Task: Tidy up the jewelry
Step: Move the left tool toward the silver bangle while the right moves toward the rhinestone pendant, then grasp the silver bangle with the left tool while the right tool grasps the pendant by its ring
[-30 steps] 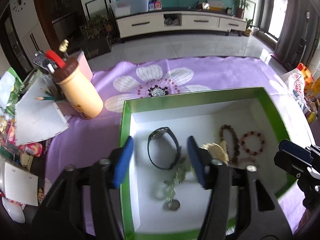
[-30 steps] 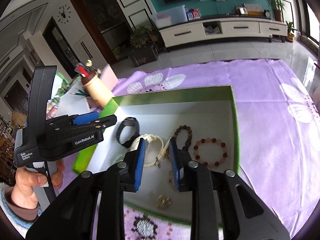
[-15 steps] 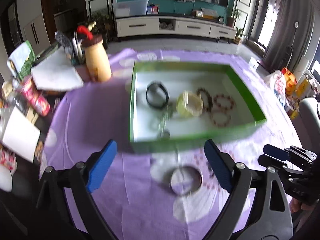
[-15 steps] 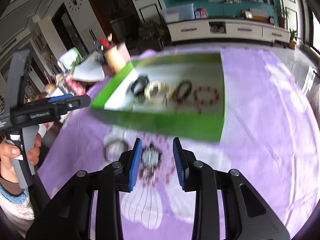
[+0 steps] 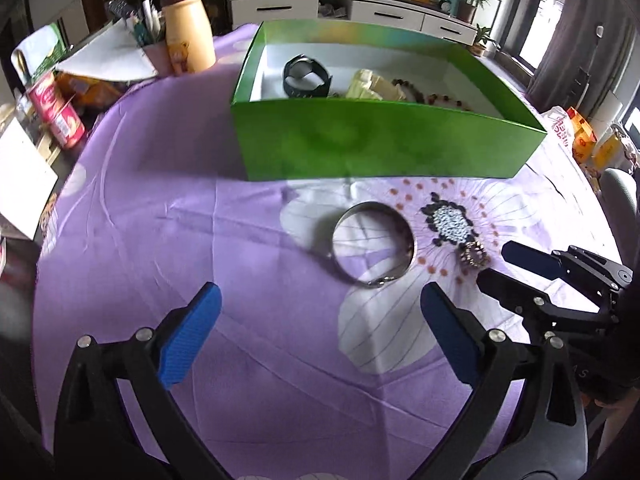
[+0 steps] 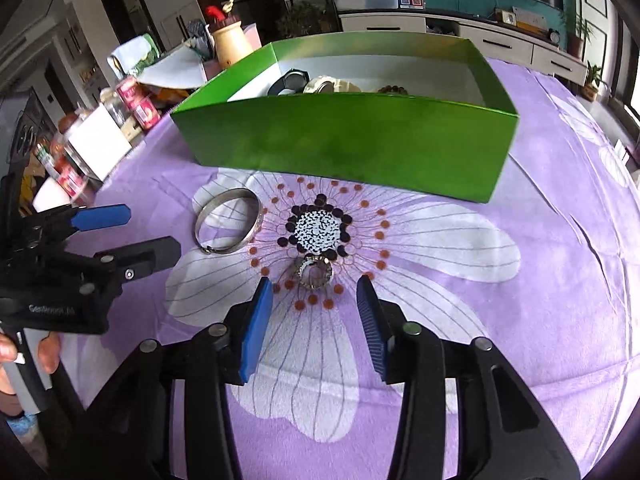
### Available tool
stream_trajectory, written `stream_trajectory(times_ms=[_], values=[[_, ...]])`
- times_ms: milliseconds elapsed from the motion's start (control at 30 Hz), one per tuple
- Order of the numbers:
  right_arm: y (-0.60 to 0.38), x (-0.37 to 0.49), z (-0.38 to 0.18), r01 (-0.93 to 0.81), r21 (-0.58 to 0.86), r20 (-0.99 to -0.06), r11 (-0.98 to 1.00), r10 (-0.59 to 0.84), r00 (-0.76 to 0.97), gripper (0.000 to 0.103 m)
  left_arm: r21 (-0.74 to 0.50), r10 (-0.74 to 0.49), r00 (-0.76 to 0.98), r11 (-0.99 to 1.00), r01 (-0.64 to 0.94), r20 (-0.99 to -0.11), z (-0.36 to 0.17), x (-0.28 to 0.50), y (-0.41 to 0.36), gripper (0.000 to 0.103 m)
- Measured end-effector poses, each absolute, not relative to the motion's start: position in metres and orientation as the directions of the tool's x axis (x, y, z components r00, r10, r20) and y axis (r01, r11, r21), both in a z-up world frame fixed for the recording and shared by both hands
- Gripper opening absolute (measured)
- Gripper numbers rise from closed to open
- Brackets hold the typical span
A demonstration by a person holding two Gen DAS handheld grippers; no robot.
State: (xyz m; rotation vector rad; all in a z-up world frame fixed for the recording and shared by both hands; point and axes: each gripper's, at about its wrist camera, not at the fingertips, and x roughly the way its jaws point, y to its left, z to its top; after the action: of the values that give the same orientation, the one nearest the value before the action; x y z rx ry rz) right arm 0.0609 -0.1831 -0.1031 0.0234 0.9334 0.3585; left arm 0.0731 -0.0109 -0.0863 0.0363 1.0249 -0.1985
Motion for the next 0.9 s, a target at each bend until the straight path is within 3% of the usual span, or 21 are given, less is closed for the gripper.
stream_trajectory(times_ms=[233,400,900], values=[[-0.170,0.066,-0.111,-0.311,0.086,-0.783,0.946,0.258,0.567,0.044,-0.057,-0.140,0.517,0.983,0.174,-0.844,-0.091,0.080,-0.010,0.101],[-0.165,0.065,-0.111,-0.328,0.024,-0.777,0.944,0.224,0.588,0.021,-0.054,-0.153,0.522,0.978,0.200,-0.839,-0.090,0.086,-0.021,0.101],[-0.220,0.044,-0.092,-0.212,0.211,-0.722,0.954,0.298,0.624,0.021,-0.041,-0.188,0.514,0.958,0.284,-0.837,-0.094,0.094,-0.050,0.101]])
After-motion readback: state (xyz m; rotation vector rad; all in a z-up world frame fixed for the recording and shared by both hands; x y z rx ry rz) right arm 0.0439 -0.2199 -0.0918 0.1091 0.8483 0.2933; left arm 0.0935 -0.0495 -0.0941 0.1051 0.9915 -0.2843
